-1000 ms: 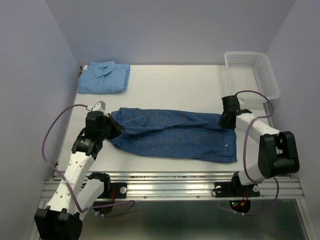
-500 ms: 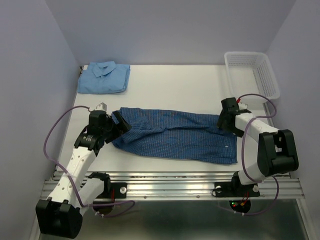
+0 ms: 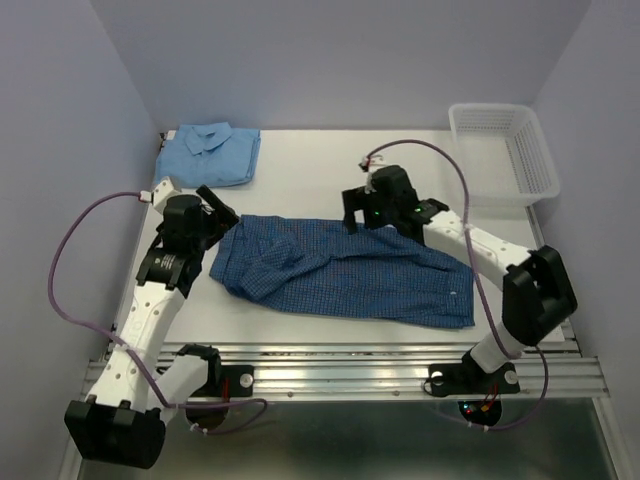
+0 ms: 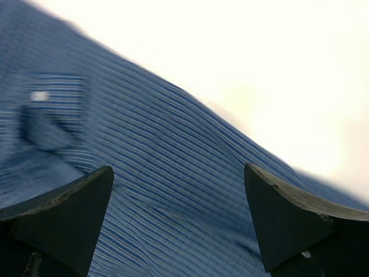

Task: Fold and stack the long sleeve shirts
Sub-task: Fold the shirt

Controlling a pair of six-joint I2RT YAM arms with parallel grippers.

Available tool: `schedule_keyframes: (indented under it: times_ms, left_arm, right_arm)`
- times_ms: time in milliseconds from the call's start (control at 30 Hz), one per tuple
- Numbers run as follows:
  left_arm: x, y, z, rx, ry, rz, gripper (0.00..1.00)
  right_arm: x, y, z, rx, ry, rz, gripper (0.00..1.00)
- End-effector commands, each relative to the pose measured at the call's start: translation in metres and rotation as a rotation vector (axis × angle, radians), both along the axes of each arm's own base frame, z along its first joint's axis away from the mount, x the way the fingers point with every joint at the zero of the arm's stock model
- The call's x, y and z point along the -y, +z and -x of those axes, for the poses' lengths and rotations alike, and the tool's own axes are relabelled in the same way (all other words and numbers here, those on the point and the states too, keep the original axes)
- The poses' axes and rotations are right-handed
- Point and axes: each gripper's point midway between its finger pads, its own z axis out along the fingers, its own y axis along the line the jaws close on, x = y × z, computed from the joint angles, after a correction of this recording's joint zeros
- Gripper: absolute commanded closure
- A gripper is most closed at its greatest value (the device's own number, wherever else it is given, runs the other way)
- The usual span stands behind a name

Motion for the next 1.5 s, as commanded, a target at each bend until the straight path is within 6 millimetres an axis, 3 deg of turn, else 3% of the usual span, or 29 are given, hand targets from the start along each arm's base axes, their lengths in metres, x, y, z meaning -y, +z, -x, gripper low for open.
schedule_keyframes:
  times_ms: [0,33,133,167,267,300,400,533,633,733,767,867,900,967,1000,1033,1133,1200,1233,1467]
  left_arm:
    - [-0.012,-0.007,-0.028,-0.043,0.09,-0.039,0.01]
    - [-0.011,-0.022,-0.033,-0.099,0.09,-0.054,0.01]
    - [-0.011,-0.038,-0.039,-0.173,0.093,-0.068,0.01]
    - [-0.009,-0.042,-0.042,-0.177,0.083,-0.066,0.01]
    - [-0.003,-0.05,-0.044,-0.183,0.046,-0.049,0.01]
    - [-0.002,-0.053,-0.045,-0.18,0.042,-0.045,0.01]
    - [-0.005,-0.054,-0.044,-0.182,0.053,-0.042,0.01]
    - [-0.013,-0.055,-0.04,-0.179,0.08,-0.048,0.01]
    - [-0.015,-0.056,-0.039,-0.182,0.079,-0.044,0.01]
    - [-0.016,-0.057,-0.038,-0.186,0.077,-0.044,0.01]
    - [-0.015,-0.056,-0.038,-0.18,0.075,-0.04,0.01]
    - [-0.012,-0.057,-0.038,-0.169,0.059,-0.03,0.01]
    - [-0.011,-0.06,-0.038,-0.164,0.052,-0.027,0.01]
    - [-0.007,-0.06,-0.039,-0.155,0.035,-0.015,0.01]
    - [-0.005,-0.06,-0.04,-0.151,0.027,-0.007,0.01]
    - [-0.004,-0.06,-0.04,-0.149,0.022,-0.001,0.01]
    - [0.004,-0.063,-0.044,-0.135,-0.008,0.031,0.01]
    - [0.01,-0.062,-0.05,-0.114,-0.035,0.049,0.01]
    - [0.013,-0.062,-0.052,-0.113,-0.048,0.053,0.01]
    - [0.028,-0.08,-0.068,-0.165,-0.12,0.073,0.01]
  right_arm:
    - [-0.118,0.039,0.007,0.142,0.485,-0.158,0.0]
    - [-0.144,0.046,0.01,0.149,0.576,-0.19,0.0]
    - [-0.183,0.064,0.034,0.169,0.823,-0.299,0.0]
    - [-0.196,0.049,0.044,0.118,0.884,-0.311,0.0]
    - [-0.214,0.042,0.047,0.101,0.955,-0.263,0.0]
    - [-0.222,0.024,0.045,0.09,0.961,-0.232,0.0]
    - [-0.231,0.005,0.026,0.05,0.915,-0.196,0.0]
    - [-0.233,-0.028,0.026,-0.023,0.899,-0.124,0.0]
    - [-0.237,-0.044,0.04,-0.052,0.927,-0.106,0.02]
    - [-0.241,-0.049,0.04,-0.084,0.889,-0.102,0.42]
    - [-0.24,-0.049,0.037,-0.087,0.863,-0.098,0.69]
    - [-0.234,-0.045,0.031,-0.081,0.787,-0.091,0.99]
    - [-0.234,-0.025,0.021,-0.02,0.726,-0.112,0.99]
    - [-0.223,-0.019,0.013,-0.023,0.594,-0.11,0.99]
    - [-0.215,-0.005,0.009,-0.024,0.509,-0.123,0.99]
    - [-0.199,-0.003,-0.006,0.008,0.389,-0.065,0.99]
    - [-0.155,0.012,-0.015,0.05,0.149,-0.01,0.99]
    - [-0.13,0.005,-0.01,0.044,0.05,0.022,0.99]
    - [-0.113,0.022,-0.012,0.087,-0.02,0.032,0.99]
    - [-0.024,0.042,0.003,0.171,-0.334,0.15,0.99]
